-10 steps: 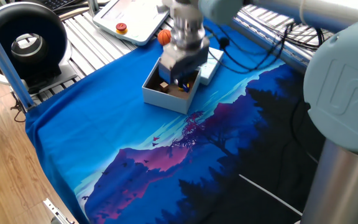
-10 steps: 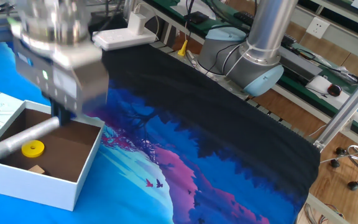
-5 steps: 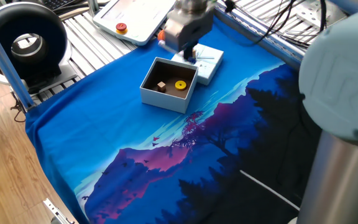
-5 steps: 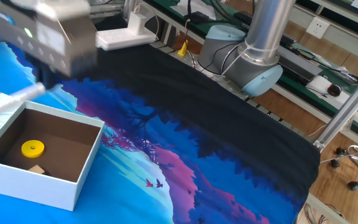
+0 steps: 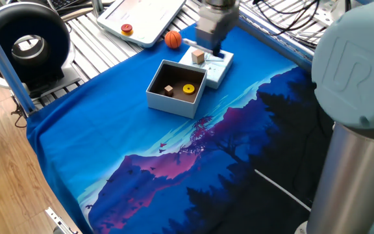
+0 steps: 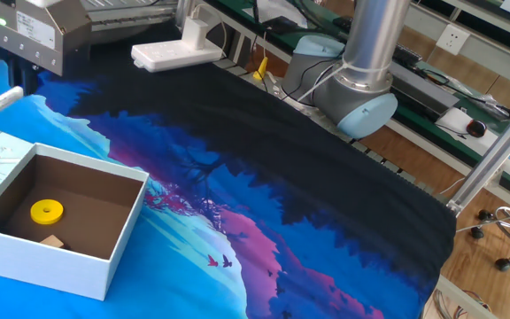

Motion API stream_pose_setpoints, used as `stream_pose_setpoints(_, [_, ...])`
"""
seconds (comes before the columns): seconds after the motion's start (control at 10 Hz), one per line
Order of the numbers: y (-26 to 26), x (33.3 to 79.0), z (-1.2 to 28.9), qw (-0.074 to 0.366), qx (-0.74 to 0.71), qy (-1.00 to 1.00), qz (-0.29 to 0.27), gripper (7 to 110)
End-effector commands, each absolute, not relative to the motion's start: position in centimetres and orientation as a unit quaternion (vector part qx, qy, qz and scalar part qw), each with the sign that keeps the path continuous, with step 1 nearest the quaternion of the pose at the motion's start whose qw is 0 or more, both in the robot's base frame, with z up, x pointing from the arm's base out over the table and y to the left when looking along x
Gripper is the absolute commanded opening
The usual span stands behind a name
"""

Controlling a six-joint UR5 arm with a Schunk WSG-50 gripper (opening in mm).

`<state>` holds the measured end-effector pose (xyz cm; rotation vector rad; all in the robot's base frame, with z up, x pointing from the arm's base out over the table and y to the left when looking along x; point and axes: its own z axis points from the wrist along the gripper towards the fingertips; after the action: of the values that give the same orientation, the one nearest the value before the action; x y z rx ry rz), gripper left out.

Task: Take everything out of the gift box

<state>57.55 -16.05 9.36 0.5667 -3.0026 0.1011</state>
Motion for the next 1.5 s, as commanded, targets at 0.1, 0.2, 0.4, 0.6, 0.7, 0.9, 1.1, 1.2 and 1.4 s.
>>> stream_pose_setpoints(0.1, [-19.7, 56.2, 7.0, 0.058, 0.300, -0.951, 0.055, 7])
stream_pose_setpoints(0.2, [-19.6, 57.5, 6.8, 0.038, 0.327, -0.943, 0.060, 7])
stream_pose_setpoints(0.4, [-17.7, 60.1, 6.8, -0.021, 0.414, -0.909, 0.043, 7])
stream_pose_setpoints(0.6, [-16.0, 59.8, 7.1, -0.030, 0.447, -0.894, 0.013, 66])
stream_pose_setpoints(0.7, [-15.8, 59.8, 7.2, -0.030, 0.451, -0.892, 0.012, 66])
stream_pose_setpoints(0.9, [-15.1, 59.9, 8.0, -0.025, 0.447, -0.894, 0.004, 66])
stream_pose_setpoints(1.1, [-11.9, 61.1, 12.7, -0.023, 0.414, -0.910, 0.004, 88])
stream_pose_setpoints(1.2, [-9.3, 62.2, 14.0, -0.030, 0.389, -0.921, -0.006, 88])
stream_pose_setpoints(1.4, [-4.2, 65.0, 12.1, -0.039, 0.328, -0.944, -0.014, 88])
